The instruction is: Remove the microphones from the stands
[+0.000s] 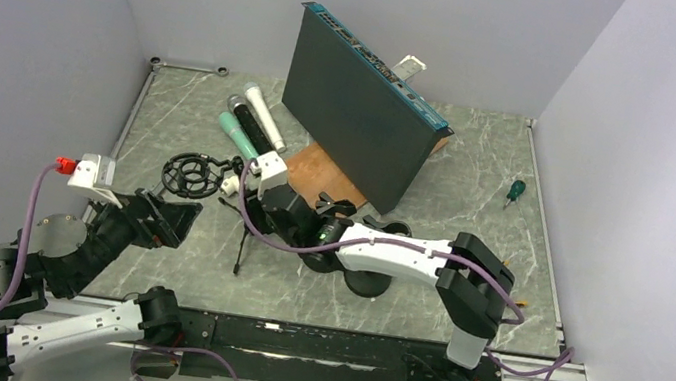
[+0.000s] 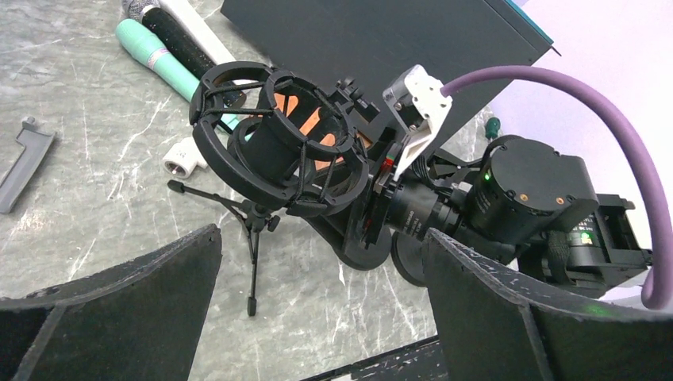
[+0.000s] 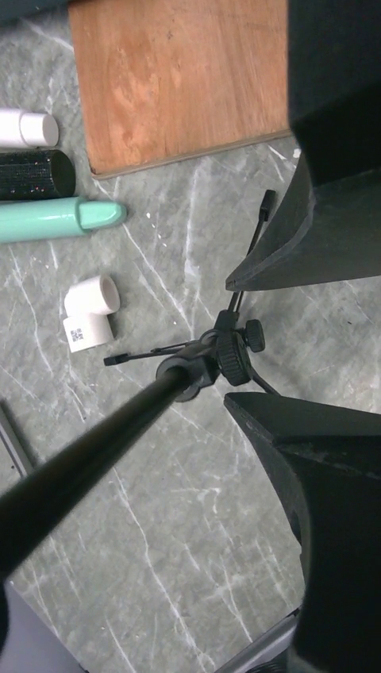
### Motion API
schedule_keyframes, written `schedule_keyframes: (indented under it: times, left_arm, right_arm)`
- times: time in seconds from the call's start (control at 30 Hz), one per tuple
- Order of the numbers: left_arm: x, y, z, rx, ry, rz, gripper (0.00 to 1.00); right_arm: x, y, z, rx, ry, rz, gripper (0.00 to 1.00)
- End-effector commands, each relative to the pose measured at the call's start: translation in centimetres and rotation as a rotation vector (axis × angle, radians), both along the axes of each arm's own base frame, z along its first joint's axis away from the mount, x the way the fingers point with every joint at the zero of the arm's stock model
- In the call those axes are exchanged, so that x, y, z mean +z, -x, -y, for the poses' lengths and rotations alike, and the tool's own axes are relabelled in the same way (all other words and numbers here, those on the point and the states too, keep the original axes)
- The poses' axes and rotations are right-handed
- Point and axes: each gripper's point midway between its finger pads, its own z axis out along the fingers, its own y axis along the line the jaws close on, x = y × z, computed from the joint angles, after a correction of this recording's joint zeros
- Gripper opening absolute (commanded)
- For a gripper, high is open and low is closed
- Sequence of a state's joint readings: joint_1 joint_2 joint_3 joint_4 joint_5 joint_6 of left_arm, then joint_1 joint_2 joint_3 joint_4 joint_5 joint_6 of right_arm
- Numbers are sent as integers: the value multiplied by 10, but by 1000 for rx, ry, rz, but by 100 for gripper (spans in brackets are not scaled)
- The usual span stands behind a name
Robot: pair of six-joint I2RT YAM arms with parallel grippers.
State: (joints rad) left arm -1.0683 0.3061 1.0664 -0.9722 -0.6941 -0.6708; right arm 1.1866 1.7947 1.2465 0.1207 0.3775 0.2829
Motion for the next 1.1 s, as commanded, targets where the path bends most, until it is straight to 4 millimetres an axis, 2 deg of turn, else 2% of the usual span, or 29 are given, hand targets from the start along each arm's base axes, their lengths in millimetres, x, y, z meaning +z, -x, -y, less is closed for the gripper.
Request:
schedule_keyframes:
  times: [0.0,0.1,0.23,0.4,0.6,0.73,0.87,0.97,1.07]
  left_arm:
    - [7,1,2,-18,16,23,99]
    - [7,1,1,-14,19,24,99]
    - [8,1,1,-15,23,28,99]
    - [8,1,1,-14,18,25,99]
    - [6,0,0,-5,14,22,99]
    - [7,0,-5,9,21,23,99]
    - [11,2,-14,32,49,28,99]
    - [12,4,-18,41,78,39,99]
    - [13,5,-21,40,98,49,99]
  right_arm:
    - [23,-12,-9,17,-102,5,50]
    - [21,-16,-8,24,-85,23,43]
    - [22,-18,-13,50,-59,47,42]
    - [19,-20,-15,63,-29,62,24]
    - [8,-12,-15,109,33,107,0]
    - [-3,-9,-8,128,175,250,0]
    - [-14,-7,2,159,390,466,0]
    - [-19,-6,2,203,530,622,0]
    - [-32,-6,0,279,556,597,0]
